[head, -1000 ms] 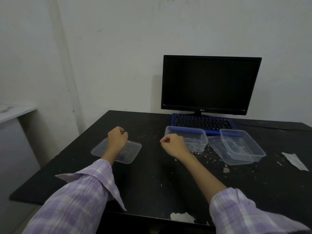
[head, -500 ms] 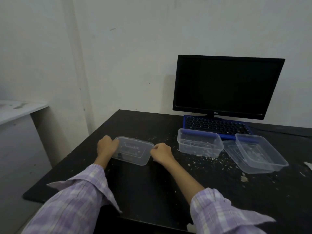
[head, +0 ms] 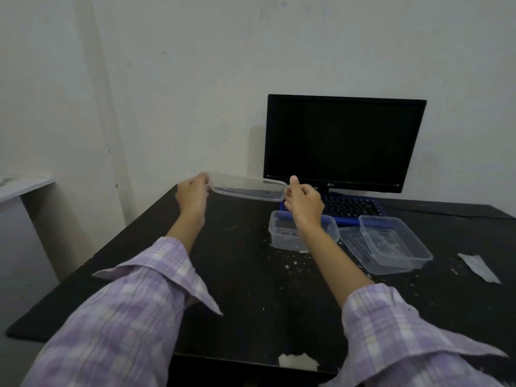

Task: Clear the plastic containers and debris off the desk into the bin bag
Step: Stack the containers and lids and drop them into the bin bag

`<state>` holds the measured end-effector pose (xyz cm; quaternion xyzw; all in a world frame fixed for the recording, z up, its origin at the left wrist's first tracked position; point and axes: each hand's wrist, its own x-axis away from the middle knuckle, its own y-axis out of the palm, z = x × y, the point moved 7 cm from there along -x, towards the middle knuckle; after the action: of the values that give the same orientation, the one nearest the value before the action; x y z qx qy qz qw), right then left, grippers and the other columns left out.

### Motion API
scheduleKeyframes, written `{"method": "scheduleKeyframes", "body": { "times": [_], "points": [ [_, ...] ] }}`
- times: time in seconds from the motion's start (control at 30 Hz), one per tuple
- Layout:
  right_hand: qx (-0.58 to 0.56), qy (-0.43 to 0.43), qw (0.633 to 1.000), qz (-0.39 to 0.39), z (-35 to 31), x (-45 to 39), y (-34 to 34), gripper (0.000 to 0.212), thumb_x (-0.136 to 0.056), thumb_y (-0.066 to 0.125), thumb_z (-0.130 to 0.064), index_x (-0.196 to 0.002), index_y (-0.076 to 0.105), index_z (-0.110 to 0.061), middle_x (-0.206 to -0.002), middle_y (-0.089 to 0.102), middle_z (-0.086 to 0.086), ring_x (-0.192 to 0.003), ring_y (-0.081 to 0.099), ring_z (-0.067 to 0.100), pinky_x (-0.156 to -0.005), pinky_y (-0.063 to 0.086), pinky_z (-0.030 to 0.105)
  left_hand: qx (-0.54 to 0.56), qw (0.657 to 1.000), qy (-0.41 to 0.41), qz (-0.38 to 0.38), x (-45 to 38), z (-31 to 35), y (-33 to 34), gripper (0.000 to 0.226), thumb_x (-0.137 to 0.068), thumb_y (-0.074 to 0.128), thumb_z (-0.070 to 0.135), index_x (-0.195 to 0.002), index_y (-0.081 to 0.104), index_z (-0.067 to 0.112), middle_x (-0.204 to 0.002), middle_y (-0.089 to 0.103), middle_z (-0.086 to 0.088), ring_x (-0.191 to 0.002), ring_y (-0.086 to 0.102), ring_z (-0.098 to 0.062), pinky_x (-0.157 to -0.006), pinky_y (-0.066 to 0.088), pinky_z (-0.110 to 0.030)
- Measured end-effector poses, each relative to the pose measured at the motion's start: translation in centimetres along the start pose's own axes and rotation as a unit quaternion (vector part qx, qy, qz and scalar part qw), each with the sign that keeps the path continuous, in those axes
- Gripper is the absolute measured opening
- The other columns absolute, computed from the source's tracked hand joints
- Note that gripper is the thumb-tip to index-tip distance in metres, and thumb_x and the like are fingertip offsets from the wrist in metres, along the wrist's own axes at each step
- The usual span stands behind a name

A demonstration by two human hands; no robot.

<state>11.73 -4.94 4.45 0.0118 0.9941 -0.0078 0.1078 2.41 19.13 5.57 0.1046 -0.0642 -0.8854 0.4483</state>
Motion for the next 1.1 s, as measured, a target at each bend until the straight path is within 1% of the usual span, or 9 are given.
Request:
{"method": "scheduleKeyframes", "body": {
  "times": [0.17,0.27,0.33,0.4,0.7,0.8,0.93,1.03,1.1],
  "points": [
    [-0.035,0.028,0.998,0.05,1.5,-1.4,-5.9,0.014,-0.088,0.063,-0.027,-0.081,0.065,-0.014,-0.092,0.069,0.007,-0.091,0.066,0.019,-0.087,0.055,0.034,0.076,0.994,-0.059,-0.043,2.8,-2.0,4.7,0.014,-0.087,0.059,0.009,-0.095,0.065,0.0,-0.09,0.066,-0.011,-0.09,0.066,-0.02,-0.088,0.053,-0.029],
    [-0.027,0.051,0.997,0.057,3.1,-2.0,-8.1,0.007,-0.083,0.067,-0.013,-0.08,0.066,-0.019,-0.093,0.069,0.004,-0.094,0.066,0.019,-0.087,0.055,0.035,0.018,0.994,-0.081,-0.067,3.9,-4.1,6.5,0.007,-0.082,0.063,0.003,-0.082,0.068,0.007,-0.083,0.067,-0.006,-0.092,0.066,-0.02,-0.09,0.053,-0.03],
    [-0.003,0.054,0.995,0.078,3.9,-2.2,-9.7,0.009,-0.083,0.067,-0.009,-0.09,0.068,-0.015,-0.095,0.069,0.002,-0.087,0.064,0.013,-0.076,0.054,0.026,-0.042,0.992,-0.081,-0.082,4.8,-5.5,7.7,0.016,-0.079,0.064,0.003,-0.077,0.068,0.018,-0.089,0.069,-0.006,-0.095,0.065,-0.02,-0.094,0.052,-0.034],
    [0.035,0.048,0.994,0.087,4.7,-2.2,-10.8,0.017,-0.085,0.065,-0.008,-0.101,0.067,-0.011,-0.1,0.068,0.003,-0.082,0.06,0.009,-0.066,0.046,0.017,-0.09,0.989,-0.077,-0.093,5.6,-6.7,8.7,0.012,-0.08,0.064,0.005,-0.084,0.071,0.014,-0.099,0.071,-0.008,-0.1,0.064,-0.021,-0.097,0.049,-0.035],
    [0.169,0.043,0.984,0.023,8.1,-2.3,-10.7,0.035,-0.089,0.06,-0.008,-0.124,0.056,-0.01,-0.124,0.062,0.007,-0.114,0.057,0.02,-0.096,0.045,0.031,-0.182,0.971,-0.07,-0.137,6.6,-10.0,10.0,0.025,-0.087,0.06,0.005,-0.111,0.065,0.007,-0.12,0.064,-0.01,-0.112,0.058,-0.021,-0.097,0.043,-0.032],
    [0.186,0.051,0.981,0.009,8.3,-2.4,-10.4,0.041,-0.091,0.058,-0.009,-0.132,0.051,-0.005,-0.131,0.058,0.01,-0.122,0.054,0.022,-0.103,0.04,0.033,-0.193,0.968,-0.062,-0.148,6.2,-9.9,10.4,0.021,-0.086,0.06,0.003,-0.106,0.066,0.007,-0.113,0.065,-0.01,-0.107,0.061,-0.023,-0.099,0.048,-0.041],
    [0.214,0.062,0.975,-0.01,8.6,-3.0,-10.3,0.031,-0.093,0.054,-0.012,-0.122,0.059,-0.003,-0.122,0.063,0.01,-0.116,0.056,0.023,-0.101,0.041,0.035,-0.198,0.96,-0.062,-0.189,6.1,-10.0,11.2,0.029,-0.09,0.054,0.0,-0.07,0.057,0.021,-0.079,0.057,0.001,-0.087,0.061,-0.02,-0.091,0.053,-0.039],
    [0.222,0.068,0.972,-0.026,9.1,-3.7,-10.2,0.032,-0.092,0.055,-0.011,-0.122,0.059,-0.003,-0.123,0.063,0.01,-0.118,0.055,0.024,-0.105,0.042,0.041,-0.223,0.949,-0.043,-0.22,5.9,-9.9,11.6,0.031,-0.09,0.053,0.001,-0.066,0.053,0.02,-0.075,0.056,0.0,-0.079,0.06,-0.018,-0.089,0.054,-0.042],
    [0.239,0.072,0.968,-0.03,9.3,-4.3,-10.2,0.026,-0.09,0.052,-0.008,-0.113,0.062,0.001,-0.116,0.064,0.012,-0.115,0.053,0.027,-0.102,0.042,0.045,-0.255,0.932,-0.041,-0.254,5.7,-10.0,12.1,0.018,-0.089,0.054,0.004,-0.073,0.058,0.012,-0.081,0.061,-0.005,-0.088,0.063,-0.023,-0.091,0.053,-0.045]
  ]
}}
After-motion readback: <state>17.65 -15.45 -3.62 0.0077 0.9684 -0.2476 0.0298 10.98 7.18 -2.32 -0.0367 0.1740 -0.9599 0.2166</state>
